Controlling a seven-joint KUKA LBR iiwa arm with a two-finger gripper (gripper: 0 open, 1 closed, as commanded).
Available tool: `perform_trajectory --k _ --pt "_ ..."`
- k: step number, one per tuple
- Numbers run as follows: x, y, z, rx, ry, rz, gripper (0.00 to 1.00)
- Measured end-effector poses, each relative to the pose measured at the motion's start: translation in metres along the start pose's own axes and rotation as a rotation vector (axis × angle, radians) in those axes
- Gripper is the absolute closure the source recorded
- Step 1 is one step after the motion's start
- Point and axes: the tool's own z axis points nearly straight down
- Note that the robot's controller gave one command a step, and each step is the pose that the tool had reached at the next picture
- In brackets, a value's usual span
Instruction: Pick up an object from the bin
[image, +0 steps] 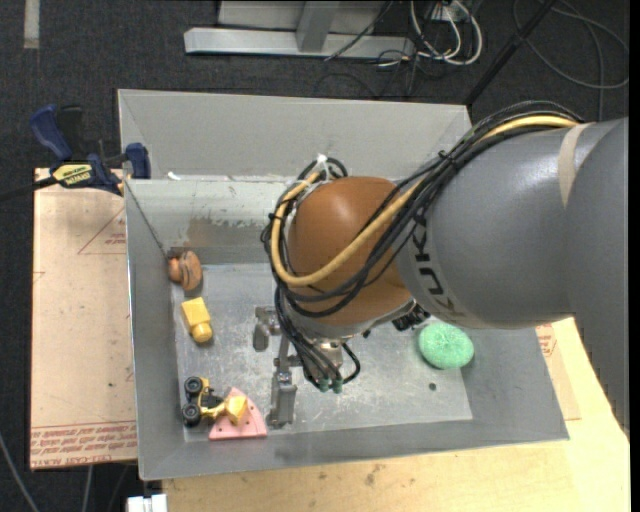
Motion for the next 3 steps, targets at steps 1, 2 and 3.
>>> perform_trajectory --k 1,2,3 --pt "-0.002 -0.001 -0.004 -0.002 -0.008 0.005 0.00" --pt "-0.014 0.013 0.034 -0.003 -0.016 -0.046 0.00" --pt "-0.010 0.031 0.071 0.001 -0.006 -0.278 0.00"
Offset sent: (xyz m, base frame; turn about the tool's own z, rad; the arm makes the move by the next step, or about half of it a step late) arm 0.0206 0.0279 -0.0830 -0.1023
